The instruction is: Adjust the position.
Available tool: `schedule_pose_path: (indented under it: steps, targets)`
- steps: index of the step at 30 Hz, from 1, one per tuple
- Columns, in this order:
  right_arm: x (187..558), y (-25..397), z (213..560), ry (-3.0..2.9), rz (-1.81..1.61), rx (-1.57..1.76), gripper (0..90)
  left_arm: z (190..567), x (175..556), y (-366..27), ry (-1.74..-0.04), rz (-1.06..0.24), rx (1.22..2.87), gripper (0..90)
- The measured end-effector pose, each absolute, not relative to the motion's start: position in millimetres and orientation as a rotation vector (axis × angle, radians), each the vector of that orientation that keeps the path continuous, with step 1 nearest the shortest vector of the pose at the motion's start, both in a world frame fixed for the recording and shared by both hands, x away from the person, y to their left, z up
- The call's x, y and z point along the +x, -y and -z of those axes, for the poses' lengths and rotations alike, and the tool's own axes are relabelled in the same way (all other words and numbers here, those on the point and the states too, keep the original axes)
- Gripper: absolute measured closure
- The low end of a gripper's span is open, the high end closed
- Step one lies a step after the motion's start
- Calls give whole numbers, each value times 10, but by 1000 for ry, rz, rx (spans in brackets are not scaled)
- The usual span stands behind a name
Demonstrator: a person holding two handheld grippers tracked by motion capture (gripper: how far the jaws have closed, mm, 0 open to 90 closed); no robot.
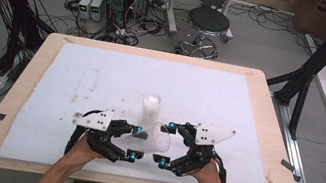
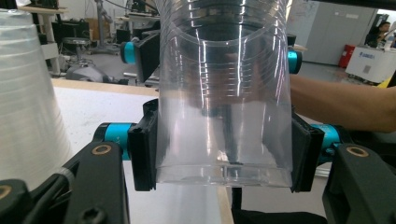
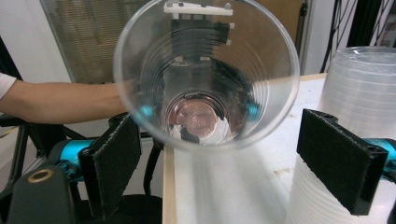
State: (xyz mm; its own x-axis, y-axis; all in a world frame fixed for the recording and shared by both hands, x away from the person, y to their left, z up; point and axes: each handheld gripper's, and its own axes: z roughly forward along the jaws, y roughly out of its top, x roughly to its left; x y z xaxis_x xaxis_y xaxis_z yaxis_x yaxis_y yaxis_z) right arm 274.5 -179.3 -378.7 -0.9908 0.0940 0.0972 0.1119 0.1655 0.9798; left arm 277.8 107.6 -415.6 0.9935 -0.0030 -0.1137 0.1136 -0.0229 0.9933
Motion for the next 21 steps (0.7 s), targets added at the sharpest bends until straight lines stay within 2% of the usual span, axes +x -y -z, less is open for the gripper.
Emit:
schedule_pose_path:
  steps: [16, 21]
  targets:
    - [2752, 1672, 3771, 2341, 2020, -158, 148, 4159, 2765, -1009, -66, 97, 1608, 409]
    - [2752, 1687, 3771, 2312, 2038, -134, 214, 4162, 2762, -1001, -68, 96, 1612, 409]
